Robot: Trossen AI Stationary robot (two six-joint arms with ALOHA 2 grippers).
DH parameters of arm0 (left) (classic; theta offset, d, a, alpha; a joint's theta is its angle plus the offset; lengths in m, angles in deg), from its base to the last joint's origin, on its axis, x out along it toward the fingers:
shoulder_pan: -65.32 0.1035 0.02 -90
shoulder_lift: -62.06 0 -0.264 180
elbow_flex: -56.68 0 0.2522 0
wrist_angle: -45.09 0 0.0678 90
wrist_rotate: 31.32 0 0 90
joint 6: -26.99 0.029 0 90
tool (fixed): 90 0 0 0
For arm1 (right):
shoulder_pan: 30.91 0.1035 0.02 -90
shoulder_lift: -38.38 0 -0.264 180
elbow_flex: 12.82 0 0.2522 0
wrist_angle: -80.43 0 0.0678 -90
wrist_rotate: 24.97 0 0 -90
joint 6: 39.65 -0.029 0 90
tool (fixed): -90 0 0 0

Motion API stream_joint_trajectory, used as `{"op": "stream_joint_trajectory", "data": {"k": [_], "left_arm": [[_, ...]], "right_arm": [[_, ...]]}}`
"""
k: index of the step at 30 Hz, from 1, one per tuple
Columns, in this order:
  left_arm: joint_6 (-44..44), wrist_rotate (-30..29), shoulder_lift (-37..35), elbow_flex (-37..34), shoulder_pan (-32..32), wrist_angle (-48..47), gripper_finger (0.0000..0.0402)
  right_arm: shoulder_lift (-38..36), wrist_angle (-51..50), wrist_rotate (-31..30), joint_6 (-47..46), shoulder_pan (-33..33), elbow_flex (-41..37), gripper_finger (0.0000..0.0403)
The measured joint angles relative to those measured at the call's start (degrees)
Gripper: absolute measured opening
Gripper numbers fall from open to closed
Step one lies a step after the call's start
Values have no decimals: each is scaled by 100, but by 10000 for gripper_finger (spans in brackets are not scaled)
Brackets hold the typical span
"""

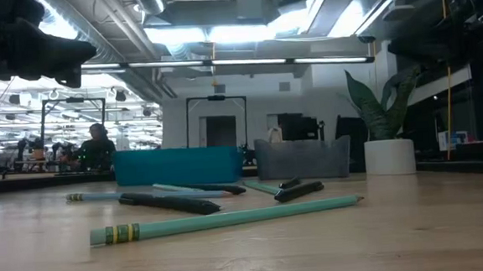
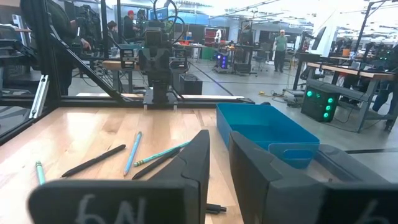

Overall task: Sort pens & pencils
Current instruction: Put the black pen into the black bin

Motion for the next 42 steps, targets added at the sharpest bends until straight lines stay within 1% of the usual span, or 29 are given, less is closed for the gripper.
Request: {"op": "stream_joint_trajectory", "data": {"k": [15, 21, 25, 30, 40, 42], "left_arm": [[35, 0, 0, -1, 0, 15, 41], [34, 0, 0, 0, 0, 14, 41], [310, -2, 0, 0, 0, 41, 41], [298, -2, 0, -1, 0, 38, 41], [326, -4, 0, 0, 0, 67, 41], [188, -2, 0, 0, 0, 111, 41]], "right_arm": [[-1, -1, 2, -42, 0, 0, 63], [0, -2, 2, -327, 1, 0, 63], [-1, -1, 4, -603, -1, -1, 63], [0, -2, 7, -882, -1, -2, 63], [-2, -2, 40, -886, -1, -1, 63], [0, -2, 95, -886, 1, -1, 63]]}}
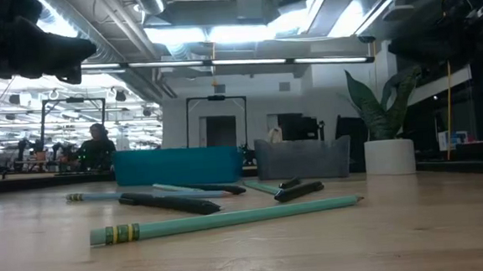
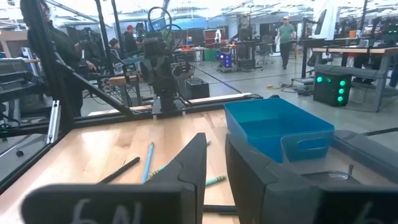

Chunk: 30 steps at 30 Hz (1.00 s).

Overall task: Sort pens & pencils
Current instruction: Put the black pen into the black bin

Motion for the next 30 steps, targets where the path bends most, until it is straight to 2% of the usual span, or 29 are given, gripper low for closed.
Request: {"op": "stream_joint_trajectory", "data": {"k": [10, 16, 23, 27, 30], "left_arm": [[-148, -170, 72, 0, 118, 69, 41], [-43, 22, 485, 0, 481, 694, 41], [-41, 186, 1671, 136, 915, 1566, 41], [84, 640, 2593, 743, 1181, 1859, 41], [321, 691, 3345, 1249, 1366, 1849, 41]], "right_arm": [[-2, 154, -82, 143, -41, 0, 63], [107, 185, -62, 276, -43, 1, 63], [807, 795, -37, 330, -43, 79, 63], [1469, 920, -38, 590, -43, 585, 63], [2031, 914, -40, 769, -43, 1021, 63]]}}
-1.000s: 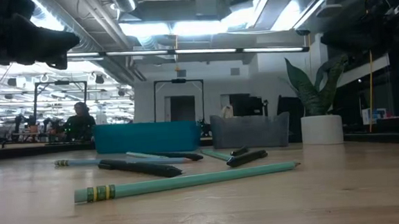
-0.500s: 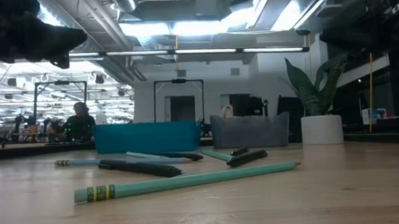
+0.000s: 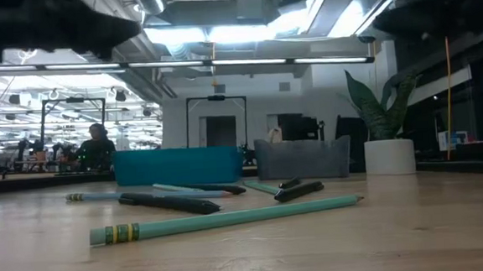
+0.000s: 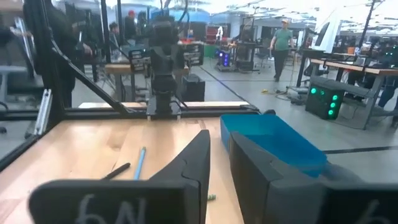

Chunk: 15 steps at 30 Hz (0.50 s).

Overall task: Sort pens & pencils
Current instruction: Put the black pen into the black bin

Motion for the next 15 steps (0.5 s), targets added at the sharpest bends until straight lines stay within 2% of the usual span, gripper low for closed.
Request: {"op": "stream_joint_trajectory", "data": {"k": [3, 7, 9, 12, 15], "left_arm": [[215, 0, 665, 420, 199, -22, 41], [278, 35, 1202, 888, 556, 6, 41], [276, 398, 1381, 1086, 760, 4, 41], [156, 1192, 1591, 1291, 1030, 23, 41], [42, 1419, 1820, 1342, 1186, 55, 41]], "right_arm": [[473, -5, 0, 269, 0, 458, 63], [801, -57, 2, 565, -15, 1052, 63], [898, -214, 116, 647, -114, 1335, 63], [1078, -313, 626, 708, -393, 1595, 63], [1361, -321, 1090, 703, -801, 1642, 63]]}}
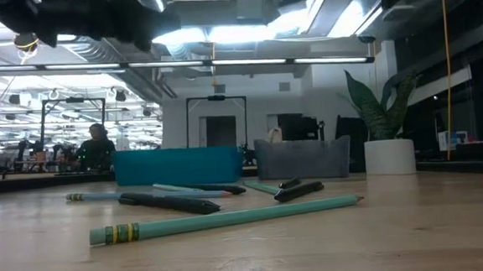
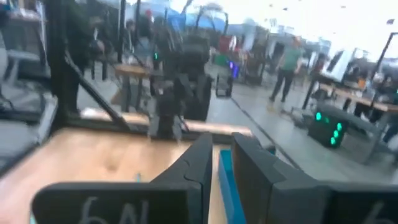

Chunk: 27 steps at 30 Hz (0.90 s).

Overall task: Sort pens & pencils
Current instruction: Put the black pen into the black bin

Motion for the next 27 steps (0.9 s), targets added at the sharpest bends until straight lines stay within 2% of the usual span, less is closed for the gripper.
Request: {"op": "stream_joint_trajectory", "data": {"k": [3, 10, 15, 19, 24, 27], "left_arm": [[-46, 25, 202, 0, 83, 209, 41], [-48, 96, 774, 2, 99, 576, 41], [17, 538, 1213, 0, 97, 629, 41], [81, 555, 1332, 0, 97, 523, 41], [241, 517, 1327, 0, 97, 113, 41], [301, 415, 1327, 0, 97, -201, 41]], "right_arm": [[370, 61, 324, -154, -486, -4, 63], [1487, 1133, 1979, -177, -1674, -4, 63], [2254, 1250, 2858, -358, -2212, 83, 63], [2813, 357, 3151, -151, -2231, 613, 63], [3603, -1243, 2886, 153, -1921, 1623, 63], [4059, -1828, 2820, 202, -1739, 2103, 63]]}}
